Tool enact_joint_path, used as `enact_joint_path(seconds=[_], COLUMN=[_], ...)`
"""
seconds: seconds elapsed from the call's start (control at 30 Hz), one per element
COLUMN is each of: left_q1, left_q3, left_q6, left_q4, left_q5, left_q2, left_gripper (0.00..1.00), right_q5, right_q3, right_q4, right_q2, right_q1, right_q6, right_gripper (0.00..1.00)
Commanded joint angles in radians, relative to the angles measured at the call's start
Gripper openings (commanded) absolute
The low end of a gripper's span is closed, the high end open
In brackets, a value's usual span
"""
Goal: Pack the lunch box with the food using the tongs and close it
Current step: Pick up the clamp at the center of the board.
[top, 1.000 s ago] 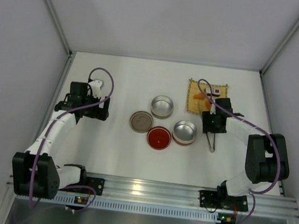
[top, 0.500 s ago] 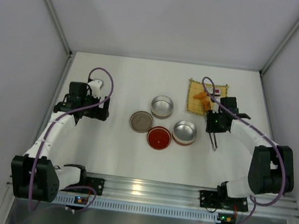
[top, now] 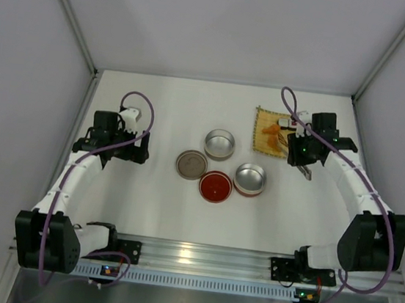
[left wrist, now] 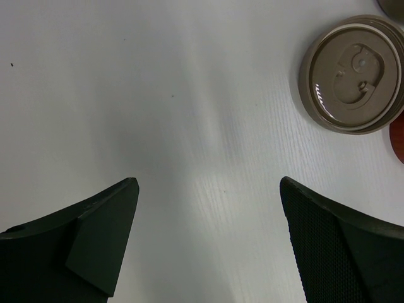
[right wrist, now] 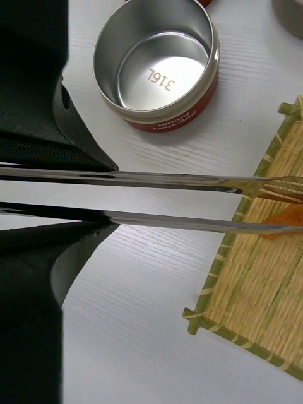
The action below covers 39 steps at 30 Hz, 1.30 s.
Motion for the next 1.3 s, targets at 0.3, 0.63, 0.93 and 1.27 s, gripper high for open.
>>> enact_joint_path(seconds=[0.3,0.63,0.93,1.27], left_q1=[-0.002,-0.002,-0.001,-0.131], left_q3=[-0.006,-0.016,-0.028,0.073], left_q6=[0.027,0.033,0.104,0.352], left_q4=[0.012,0.016,0.066,0.145], left_q5=[0.015,0.028,0.357,0.622], left_q2=[-0.050,-0.046,-0.163,-0.224], left_gripper=[0.98,0.98,0.98,0.97], right_q5=[-0.078,-0.229,-0.533,-0.792], right_q3=[0.246,0.448,0.447,0.269], right_q4=[-0.123,-0.191,-0.322,-0.372], right_q2=[0.021,0.182,0.185,0.138], right_q1=[-0.103,-0.324,-0.316,-0.071], right_q6=[-0.075,-0.089,-0.162,-0.139], right_gripper=[0.31,0.34,0.34,0.32])
